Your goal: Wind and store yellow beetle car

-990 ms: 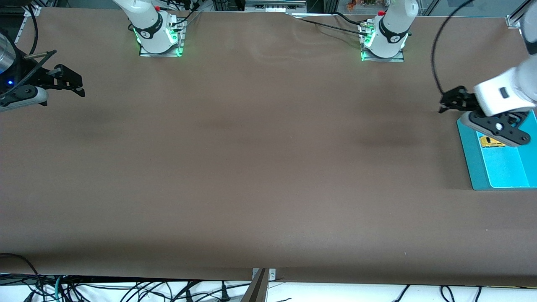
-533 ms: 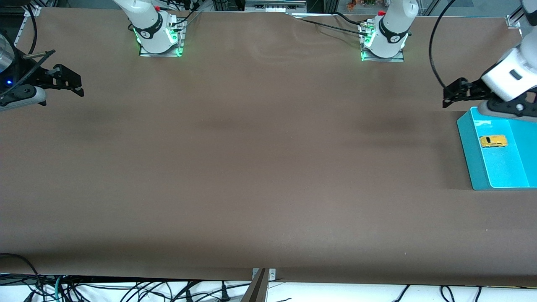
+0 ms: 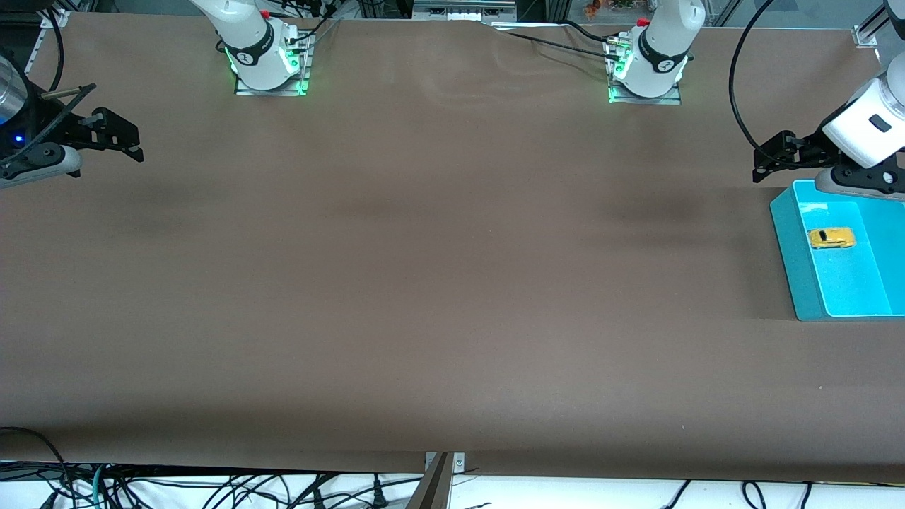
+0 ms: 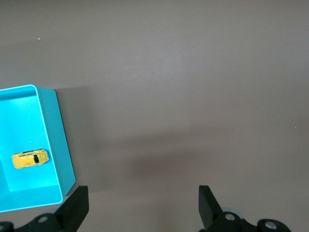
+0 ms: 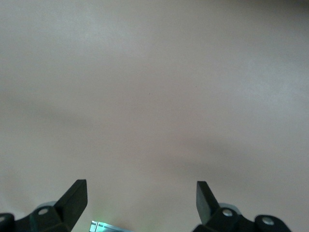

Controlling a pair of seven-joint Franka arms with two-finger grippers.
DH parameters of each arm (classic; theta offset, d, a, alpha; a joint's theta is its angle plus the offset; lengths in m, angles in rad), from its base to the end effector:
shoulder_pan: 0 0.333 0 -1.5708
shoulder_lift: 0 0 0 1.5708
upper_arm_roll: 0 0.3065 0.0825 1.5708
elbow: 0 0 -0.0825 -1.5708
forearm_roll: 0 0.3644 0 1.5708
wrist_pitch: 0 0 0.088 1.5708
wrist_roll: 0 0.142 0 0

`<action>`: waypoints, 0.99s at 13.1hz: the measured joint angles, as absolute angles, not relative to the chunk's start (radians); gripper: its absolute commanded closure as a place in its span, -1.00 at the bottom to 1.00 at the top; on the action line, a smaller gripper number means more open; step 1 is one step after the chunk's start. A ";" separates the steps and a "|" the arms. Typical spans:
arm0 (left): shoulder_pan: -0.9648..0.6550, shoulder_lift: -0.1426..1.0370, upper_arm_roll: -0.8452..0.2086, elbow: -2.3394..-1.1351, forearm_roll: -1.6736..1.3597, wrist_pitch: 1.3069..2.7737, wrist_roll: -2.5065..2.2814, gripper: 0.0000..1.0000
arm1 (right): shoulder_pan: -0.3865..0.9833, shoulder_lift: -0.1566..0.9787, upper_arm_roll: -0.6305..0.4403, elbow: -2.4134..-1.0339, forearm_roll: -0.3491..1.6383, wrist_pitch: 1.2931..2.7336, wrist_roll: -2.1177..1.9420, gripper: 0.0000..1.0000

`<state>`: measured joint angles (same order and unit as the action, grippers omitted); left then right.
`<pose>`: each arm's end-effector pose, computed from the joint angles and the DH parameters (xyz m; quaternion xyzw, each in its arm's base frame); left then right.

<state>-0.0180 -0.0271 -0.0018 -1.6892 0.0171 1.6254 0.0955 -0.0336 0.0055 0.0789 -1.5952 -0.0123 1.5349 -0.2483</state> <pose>0.5272 -0.0081 0.5454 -0.9981 0.0582 0.0187 0.0079 0.5289 0.0221 0.5631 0.9887 0.1462 -0.0333 0.0026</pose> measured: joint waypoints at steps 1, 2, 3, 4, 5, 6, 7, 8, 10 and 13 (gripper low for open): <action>-0.013 -0.027 0.000 -1.689 0.014 1.626 0.096 -1.00 | -0.034 0.005 0.079 -1.595 -0.012 1.535 -0.248 -1.00; -0.009 -0.027 0.001 -1.689 0.003 1.626 0.096 -1.00 | -0.034 0.005 0.080 -1.595 -0.012 1.534 -0.249 -1.00; -0.006 -0.027 0.002 -1.689 -0.004 1.626 0.095 -1.00 | -0.034 0.005 0.080 -1.595 -0.012 1.534 -0.252 -1.00; -0.006 -0.026 0.002 -1.689 -0.005 1.626 0.095 -1.00 | -0.034 0.005 0.080 -1.595 -0.011 1.534 -0.257 -1.00; -0.006 -0.026 0.002 -1.689 -0.005 1.626 0.095 -1.00 | -0.034 0.005 0.080 -1.595 -0.011 1.534 -0.260 -1.00; -0.006 -0.026 0.002 -1.689 -0.006 1.626 0.094 -1.00 | -0.034 0.006 0.080 -1.595 -0.011 1.534 -0.262 -1.00; -0.006 -0.026 0.002 -1.689 -0.006 1.626 0.093 -1.00 | -0.034 0.005 0.080 -1.595 -0.011 1.534 -0.266 -1.00; -0.006 -0.026 0.002 -1.689 -0.006 1.626 0.093 -1.00 | -0.034 0.006 0.080 -1.595 -0.011 1.534 -0.269 -1.00; -0.006 -0.025 0.002 -1.689 -0.006 1.626 0.093 -1.00 | -0.034 0.006 0.080 -1.595 -0.011 1.534 -0.272 -1.00; -0.006 -0.025 0.002 -1.689 -0.006 1.626 0.092 -1.00 | -0.033 0.005 0.081 -1.595 -0.011 1.534 -0.274 -1.00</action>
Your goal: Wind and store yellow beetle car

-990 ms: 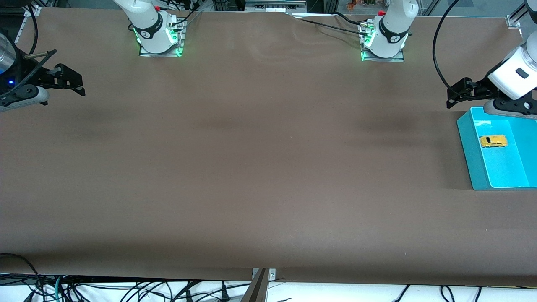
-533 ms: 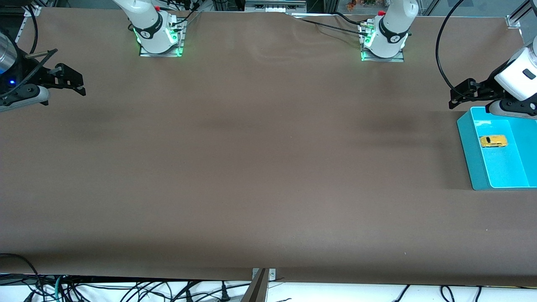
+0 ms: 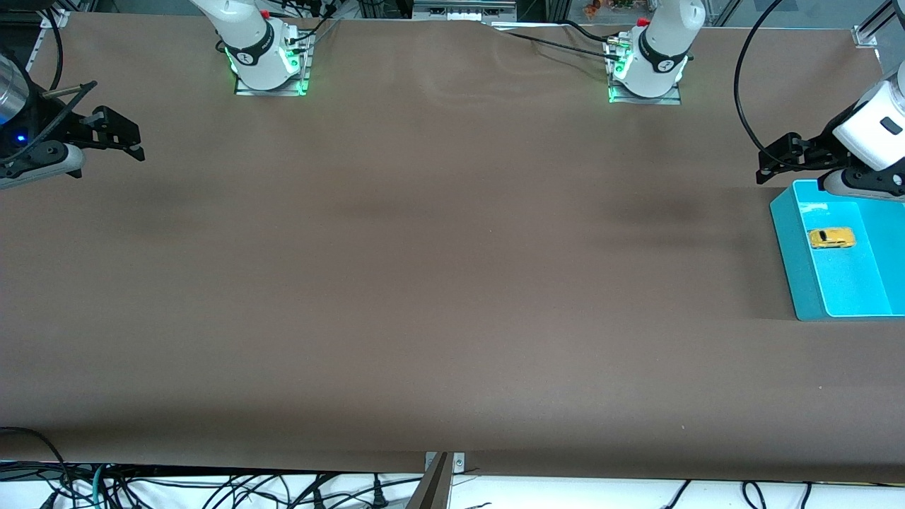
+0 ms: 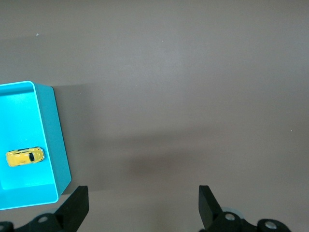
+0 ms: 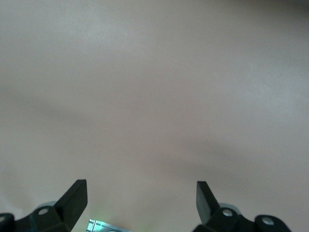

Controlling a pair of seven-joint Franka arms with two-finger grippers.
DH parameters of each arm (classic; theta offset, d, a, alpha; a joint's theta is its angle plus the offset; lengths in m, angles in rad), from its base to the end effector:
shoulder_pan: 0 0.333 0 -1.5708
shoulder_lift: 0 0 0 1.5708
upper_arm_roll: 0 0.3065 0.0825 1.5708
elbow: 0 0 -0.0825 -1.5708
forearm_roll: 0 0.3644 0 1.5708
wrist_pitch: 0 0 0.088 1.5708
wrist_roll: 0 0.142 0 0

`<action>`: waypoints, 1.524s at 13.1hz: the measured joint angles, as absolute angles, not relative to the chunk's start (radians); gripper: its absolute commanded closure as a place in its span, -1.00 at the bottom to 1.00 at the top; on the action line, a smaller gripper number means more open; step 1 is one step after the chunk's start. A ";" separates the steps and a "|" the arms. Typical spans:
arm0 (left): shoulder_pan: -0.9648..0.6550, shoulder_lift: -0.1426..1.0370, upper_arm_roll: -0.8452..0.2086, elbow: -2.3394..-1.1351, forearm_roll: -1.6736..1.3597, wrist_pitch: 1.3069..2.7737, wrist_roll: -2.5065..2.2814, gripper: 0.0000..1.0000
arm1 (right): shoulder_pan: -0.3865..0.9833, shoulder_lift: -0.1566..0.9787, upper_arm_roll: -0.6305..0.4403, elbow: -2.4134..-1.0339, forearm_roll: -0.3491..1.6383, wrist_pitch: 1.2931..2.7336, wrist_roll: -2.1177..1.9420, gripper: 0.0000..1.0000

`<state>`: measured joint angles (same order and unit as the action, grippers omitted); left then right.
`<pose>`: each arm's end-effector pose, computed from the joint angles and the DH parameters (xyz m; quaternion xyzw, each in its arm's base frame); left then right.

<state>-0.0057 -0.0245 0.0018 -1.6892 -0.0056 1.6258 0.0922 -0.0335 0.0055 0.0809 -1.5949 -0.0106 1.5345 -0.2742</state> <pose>0.5279 -0.0028 0.5441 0.9987 -0.0478 -0.0193 0.0037 0.5288 0.0234 0.5632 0.9866 0.1600 -0.0333 0.0013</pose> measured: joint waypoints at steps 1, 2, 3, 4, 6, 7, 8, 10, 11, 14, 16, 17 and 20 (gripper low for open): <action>-0.006 -0.024 0.002 -1.689 -0.006 1.626 0.092 -1.00 | -0.033 0.006 0.082 -1.595 -0.011 1.534 -0.274 -1.00; -0.006 -0.024 0.002 -1.689 -0.006 1.626 0.092 -1.00 | -0.033 0.006 0.083 -1.595 -0.011 1.534 -0.275 -1.00; -0.006 -0.024 0.002 -1.689 -0.006 1.626 0.092 -1.00 | -0.033 0.006 0.083 -1.595 -0.011 1.534 -0.280 -1.00; -0.006 -0.024 0.002 -1.689 -0.006 1.626 0.092 -1.00 | -0.033 0.006 0.083 -1.595 -0.011 1.534 -0.286 -1.00; -0.006 -0.024 0.002 -1.689 -0.006 1.626 0.092 -1.00 | -0.033 0.006 0.083 -1.595 -0.010 1.534 -0.290 -1.00; -0.006 -0.024 0.002 -1.689 -0.006 1.626 0.092 -1.00 | -0.033 0.006 0.083 -1.595 -0.010 1.534 -0.290 -1.00; -0.006 -0.024 0.002 -1.689 -0.006 1.626 0.092 -1.00 | -0.033 0.006 0.083 -1.595 -0.010 1.534 -0.291 -1.00; -0.006 -0.023 0.002 -1.689 -0.006 1.626 0.092 -1.00 | -0.033 0.006 0.083 -1.595 -0.010 1.534 -0.291 -1.00; -0.006 -0.023 0.002 -1.689 -0.006 1.626 0.092 -1.00 | -0.033 0.006 0.083 -1.595 -0.010 1.532 -0.291 -1.00; -0.005 -0.023 0.002 -1.689 -0.006 1.626 0.092 -1.00 | -0.033 0.006 0.083 -1.595 -0.010 1.525 -0.291 -1.00; -0.002 -0.023 0.002 -1.689 -0.006 1.626 0.092 -1.00 | -0.033 0.006 0.083 -1.595 -0.010 1.525 -0.291 -1.00; 0.000 -0.023 0.002 -1.689 -0.006 1.626 0.092 -1.00 | -0.033 0.006 0.083 -1.595 -0.010 1.525 -0.291 -1.00; 0.001 -0.023 0.002 -1.689 -0.007 1.626 0.092 -1.00 | -0.033 0.006 0.083 -1.595 -0.010 1.525 -0.291 -1.00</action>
